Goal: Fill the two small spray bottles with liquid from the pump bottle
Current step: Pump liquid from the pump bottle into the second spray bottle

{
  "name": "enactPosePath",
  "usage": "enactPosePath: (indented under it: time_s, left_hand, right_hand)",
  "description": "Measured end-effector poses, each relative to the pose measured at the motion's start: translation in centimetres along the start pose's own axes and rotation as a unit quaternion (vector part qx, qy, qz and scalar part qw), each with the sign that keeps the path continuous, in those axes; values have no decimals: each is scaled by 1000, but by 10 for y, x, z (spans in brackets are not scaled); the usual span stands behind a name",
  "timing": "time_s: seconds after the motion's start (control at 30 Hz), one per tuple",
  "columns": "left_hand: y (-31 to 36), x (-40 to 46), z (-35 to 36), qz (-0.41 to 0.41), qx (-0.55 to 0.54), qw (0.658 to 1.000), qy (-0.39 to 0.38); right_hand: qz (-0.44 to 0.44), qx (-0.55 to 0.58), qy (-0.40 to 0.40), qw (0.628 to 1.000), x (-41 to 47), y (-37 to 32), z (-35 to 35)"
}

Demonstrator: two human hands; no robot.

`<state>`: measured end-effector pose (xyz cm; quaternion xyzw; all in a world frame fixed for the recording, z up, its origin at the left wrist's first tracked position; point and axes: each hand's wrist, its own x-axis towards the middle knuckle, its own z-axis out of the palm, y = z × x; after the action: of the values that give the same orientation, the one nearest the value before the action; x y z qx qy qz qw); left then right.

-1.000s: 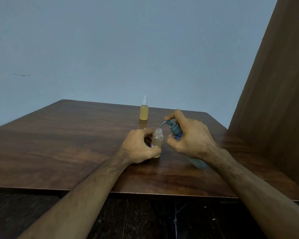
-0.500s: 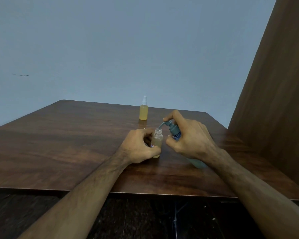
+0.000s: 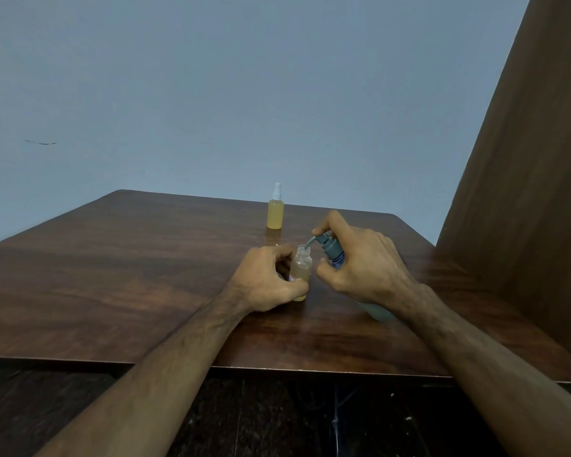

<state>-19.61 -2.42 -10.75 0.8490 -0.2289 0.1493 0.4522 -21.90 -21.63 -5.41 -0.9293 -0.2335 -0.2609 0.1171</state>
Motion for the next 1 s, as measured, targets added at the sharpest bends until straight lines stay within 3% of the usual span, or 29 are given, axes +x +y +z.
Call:
enactPosePath:
  time_s: [1.0]
  left_hand:
    - [0, 0, 0, -7, 3, 1000, -4]
  right_hand:
    - [3, 4, -4, 1000, 0, -1, -1]
